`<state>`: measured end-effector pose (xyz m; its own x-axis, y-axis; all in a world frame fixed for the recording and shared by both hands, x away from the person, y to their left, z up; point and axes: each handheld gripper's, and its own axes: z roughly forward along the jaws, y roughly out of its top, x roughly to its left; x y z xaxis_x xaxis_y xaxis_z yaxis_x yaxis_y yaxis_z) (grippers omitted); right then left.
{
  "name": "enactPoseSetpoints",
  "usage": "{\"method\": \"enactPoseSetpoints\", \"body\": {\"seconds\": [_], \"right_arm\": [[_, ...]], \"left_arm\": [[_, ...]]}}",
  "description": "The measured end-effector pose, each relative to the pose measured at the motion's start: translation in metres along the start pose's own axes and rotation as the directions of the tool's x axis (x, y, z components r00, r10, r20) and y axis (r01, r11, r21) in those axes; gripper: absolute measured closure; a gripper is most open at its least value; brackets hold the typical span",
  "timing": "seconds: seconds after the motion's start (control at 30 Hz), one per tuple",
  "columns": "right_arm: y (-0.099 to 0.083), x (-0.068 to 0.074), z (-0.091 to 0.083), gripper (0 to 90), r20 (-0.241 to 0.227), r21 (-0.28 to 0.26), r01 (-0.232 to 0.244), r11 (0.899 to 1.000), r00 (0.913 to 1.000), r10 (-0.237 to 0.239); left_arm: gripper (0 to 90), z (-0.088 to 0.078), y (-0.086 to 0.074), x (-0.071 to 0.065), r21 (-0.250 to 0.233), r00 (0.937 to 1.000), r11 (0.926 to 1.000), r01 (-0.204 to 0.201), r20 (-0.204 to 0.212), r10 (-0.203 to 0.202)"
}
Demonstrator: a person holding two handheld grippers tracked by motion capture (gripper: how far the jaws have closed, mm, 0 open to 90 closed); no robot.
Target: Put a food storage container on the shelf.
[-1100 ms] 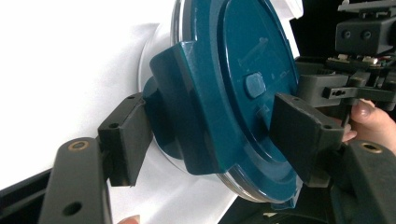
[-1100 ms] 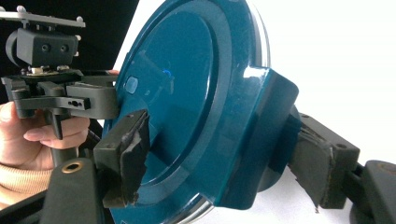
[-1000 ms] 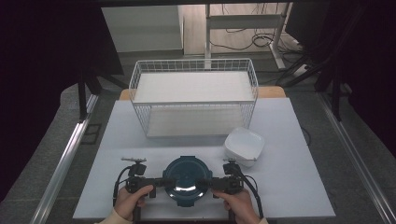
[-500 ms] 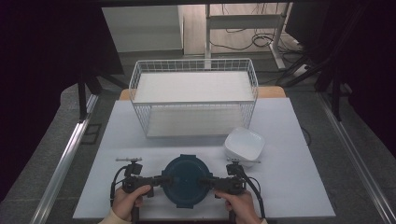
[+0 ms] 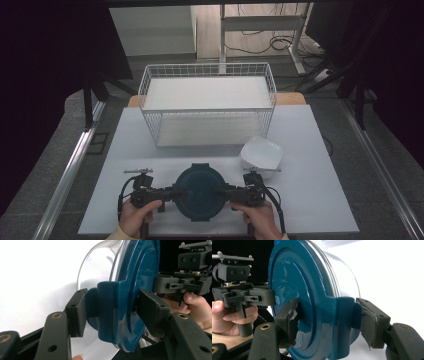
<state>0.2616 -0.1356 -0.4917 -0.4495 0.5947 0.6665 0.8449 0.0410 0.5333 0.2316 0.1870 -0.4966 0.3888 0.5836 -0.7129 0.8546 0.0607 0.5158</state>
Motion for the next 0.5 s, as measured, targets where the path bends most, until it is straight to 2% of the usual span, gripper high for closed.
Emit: {"method": "enactPoseSetpoints", "body": {"seconds": [0.5], "right_arm": [[0.021,0.014,-0.010,37.5,-0.001,-0.019,0.092,0.996,0.9957,-0.092]], "left_arm": [[43.7,-0.008,0.015,-0.014,-0.033,0.9988,0.9982,-0.049,-0.003,0.049]]}}
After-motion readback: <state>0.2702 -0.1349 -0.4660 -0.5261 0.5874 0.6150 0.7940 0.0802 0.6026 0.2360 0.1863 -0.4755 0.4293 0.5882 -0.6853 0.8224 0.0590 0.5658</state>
